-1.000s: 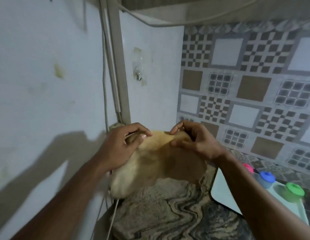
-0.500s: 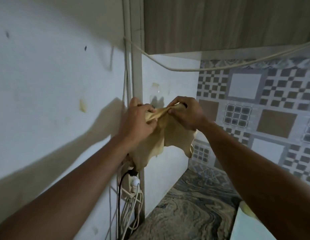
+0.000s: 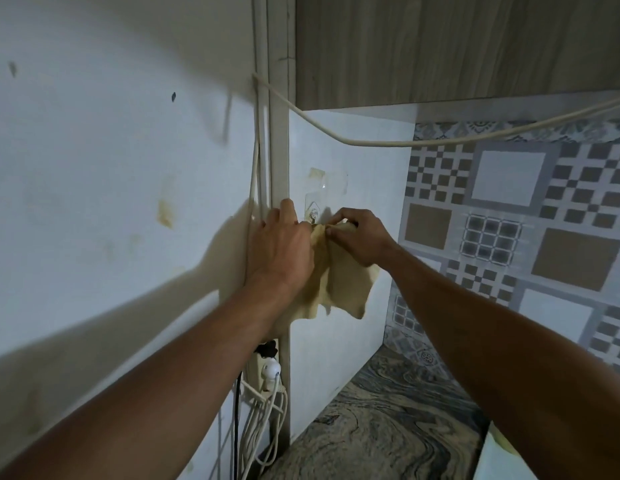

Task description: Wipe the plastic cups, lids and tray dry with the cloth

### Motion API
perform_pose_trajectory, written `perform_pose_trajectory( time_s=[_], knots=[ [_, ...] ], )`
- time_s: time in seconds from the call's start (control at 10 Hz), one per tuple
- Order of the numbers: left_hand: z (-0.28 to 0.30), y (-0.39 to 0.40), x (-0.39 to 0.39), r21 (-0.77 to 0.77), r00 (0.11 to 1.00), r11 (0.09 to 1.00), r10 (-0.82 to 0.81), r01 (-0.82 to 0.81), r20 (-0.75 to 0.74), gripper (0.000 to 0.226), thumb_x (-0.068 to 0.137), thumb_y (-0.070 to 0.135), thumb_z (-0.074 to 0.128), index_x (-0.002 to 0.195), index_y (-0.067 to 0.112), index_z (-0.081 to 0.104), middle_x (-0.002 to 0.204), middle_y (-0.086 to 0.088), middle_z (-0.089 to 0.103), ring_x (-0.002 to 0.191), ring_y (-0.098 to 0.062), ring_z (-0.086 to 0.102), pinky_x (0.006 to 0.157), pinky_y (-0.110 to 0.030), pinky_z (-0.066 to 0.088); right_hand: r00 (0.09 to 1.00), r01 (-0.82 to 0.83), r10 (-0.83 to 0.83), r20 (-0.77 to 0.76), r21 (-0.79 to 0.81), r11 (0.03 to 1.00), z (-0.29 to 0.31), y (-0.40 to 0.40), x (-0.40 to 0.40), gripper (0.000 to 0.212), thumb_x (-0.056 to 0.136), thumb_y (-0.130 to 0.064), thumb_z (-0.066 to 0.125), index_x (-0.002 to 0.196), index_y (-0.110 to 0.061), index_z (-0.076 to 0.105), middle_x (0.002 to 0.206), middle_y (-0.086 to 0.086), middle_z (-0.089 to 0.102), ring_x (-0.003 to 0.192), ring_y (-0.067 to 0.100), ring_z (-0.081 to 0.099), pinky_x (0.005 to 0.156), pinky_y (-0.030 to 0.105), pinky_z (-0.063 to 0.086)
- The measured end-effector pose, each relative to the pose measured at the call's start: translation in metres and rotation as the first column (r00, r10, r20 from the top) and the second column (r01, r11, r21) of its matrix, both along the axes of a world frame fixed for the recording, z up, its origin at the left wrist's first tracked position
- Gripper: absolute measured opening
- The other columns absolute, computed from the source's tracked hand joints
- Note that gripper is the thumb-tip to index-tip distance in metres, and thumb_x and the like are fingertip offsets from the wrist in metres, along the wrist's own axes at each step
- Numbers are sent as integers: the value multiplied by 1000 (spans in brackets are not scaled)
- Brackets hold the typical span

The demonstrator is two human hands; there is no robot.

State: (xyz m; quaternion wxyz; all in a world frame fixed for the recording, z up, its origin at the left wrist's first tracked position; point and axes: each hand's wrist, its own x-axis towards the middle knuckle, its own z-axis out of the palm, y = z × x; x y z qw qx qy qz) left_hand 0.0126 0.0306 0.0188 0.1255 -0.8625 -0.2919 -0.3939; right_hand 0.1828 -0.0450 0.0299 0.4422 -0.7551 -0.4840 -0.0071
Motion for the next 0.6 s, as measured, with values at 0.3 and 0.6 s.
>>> perform_pose_trajectory(
  time_s=[0.3, 0.6],
  knots=[
    [-21, -19, 5, -389, 971, 900, -126, 198, 203, 22, 100, 28, 59, 119, 25, 70, 101, 1, 76, 96, -26, 71, 83, -37, 53, 966, 1, 45, -256, 179, 984, -47, -3, -37, 22, 105, -11, 60, 108, -7, 82, 105, 13, 80, 95, 23, 71, 85, 35, 58],
    [-73, -26, -6, -510, 831, 758, -76, 407, 551, 41, 86, 31, 75, 124, 31, 60, 104, 13, 64, 90, -17, 67, 70, -34, 53, 929, 117, -47, -367, 170, 979, -85, -28, -40, 26, 106, -22, 65, 130, -17, 73, 119, -5, 74, 113, 15, 69, 101, 32, 55]
  ],
)
